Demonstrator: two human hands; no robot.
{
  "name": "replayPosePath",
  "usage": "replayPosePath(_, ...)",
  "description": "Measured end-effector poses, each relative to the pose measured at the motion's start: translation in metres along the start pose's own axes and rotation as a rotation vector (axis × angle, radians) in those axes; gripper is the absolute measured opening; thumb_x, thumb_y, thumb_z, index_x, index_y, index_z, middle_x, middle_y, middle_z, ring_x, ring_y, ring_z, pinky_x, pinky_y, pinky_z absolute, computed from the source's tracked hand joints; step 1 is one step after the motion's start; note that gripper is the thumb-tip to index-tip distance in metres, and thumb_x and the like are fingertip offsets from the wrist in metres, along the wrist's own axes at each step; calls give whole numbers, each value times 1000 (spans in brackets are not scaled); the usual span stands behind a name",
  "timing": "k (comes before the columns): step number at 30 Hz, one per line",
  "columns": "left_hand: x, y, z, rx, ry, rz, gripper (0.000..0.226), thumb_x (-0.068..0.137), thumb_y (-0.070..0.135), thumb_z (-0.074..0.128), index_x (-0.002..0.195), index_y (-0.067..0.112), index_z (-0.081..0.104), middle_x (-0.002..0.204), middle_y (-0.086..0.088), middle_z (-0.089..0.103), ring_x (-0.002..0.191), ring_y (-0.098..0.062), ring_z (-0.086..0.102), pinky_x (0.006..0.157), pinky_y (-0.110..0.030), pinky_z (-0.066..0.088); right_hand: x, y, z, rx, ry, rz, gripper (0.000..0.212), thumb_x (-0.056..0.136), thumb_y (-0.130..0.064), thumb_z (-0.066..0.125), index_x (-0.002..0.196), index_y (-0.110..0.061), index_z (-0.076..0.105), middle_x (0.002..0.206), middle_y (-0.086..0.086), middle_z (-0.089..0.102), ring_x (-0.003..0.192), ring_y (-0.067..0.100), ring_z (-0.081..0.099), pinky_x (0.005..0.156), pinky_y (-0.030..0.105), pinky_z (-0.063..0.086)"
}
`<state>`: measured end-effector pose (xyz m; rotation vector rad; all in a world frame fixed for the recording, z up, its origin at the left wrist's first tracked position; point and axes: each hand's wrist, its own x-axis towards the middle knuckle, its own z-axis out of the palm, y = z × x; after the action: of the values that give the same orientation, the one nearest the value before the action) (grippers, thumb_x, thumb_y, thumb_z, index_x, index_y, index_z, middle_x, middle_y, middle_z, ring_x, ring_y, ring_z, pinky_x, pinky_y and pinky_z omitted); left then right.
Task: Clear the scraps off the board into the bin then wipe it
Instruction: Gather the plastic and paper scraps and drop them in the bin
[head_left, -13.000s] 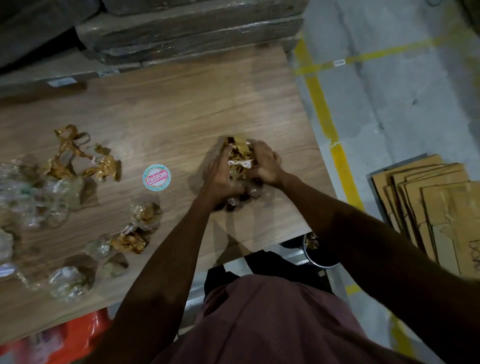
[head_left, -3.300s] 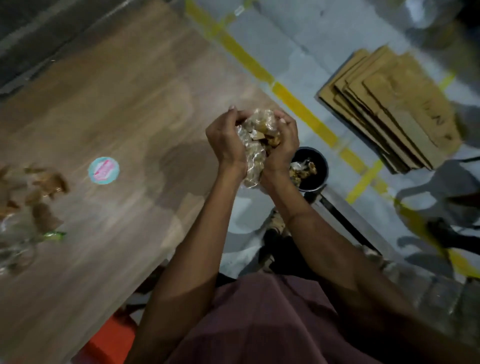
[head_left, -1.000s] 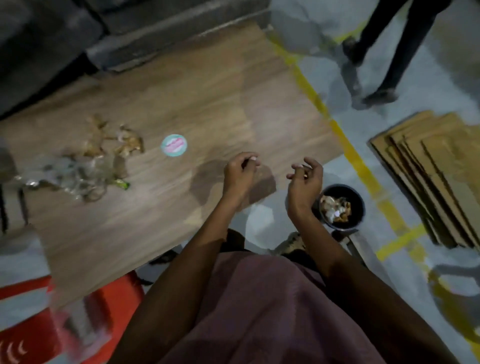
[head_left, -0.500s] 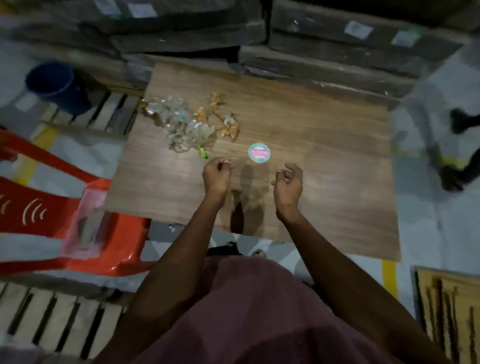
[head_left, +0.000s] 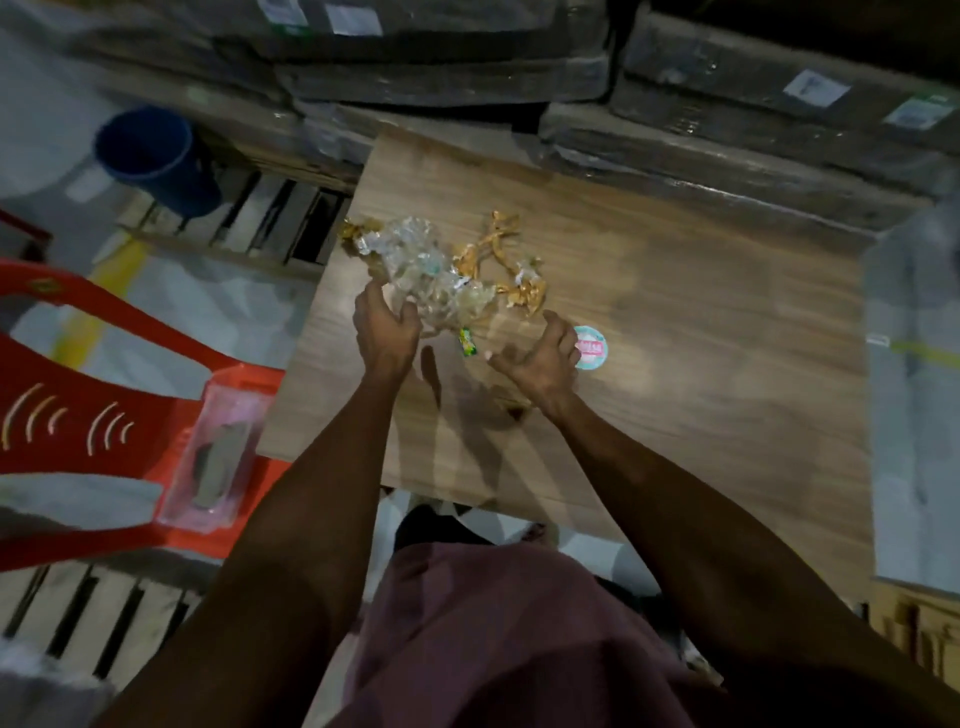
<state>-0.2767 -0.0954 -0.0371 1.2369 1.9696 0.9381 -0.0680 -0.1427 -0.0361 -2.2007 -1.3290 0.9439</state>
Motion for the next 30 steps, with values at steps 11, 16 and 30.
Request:
replayPosePath(11,101,-23,-15,70,68,84,77,99,53,50,158,11,27,163,-23,24,150,-41,23,120,-55,21,38,-37,66,-493,169,158,130,58,-78,79,158,-32,9,170,14,4,147,41,24,111,57,38)
replayPosePath(16,137,-17,-10,122,-159,200,90,87,74,47,159,24,30,166,-23,16,153,-43,18,118,-60,22,46,-36,71,-397,199,228,126,67,-75,78,160,-28,6,169,14,1,151,42,18,113,60,31)
replayPosePath(30,113,-10,31,91,-287,268,78,89,72,41,148,20,43,134,-15,54,125,-35,49,107,-49,38,72,-57,56,309,645,221,52,92,-49,41,101,-6,69,106,16,63,101,34,57,93,50,46)
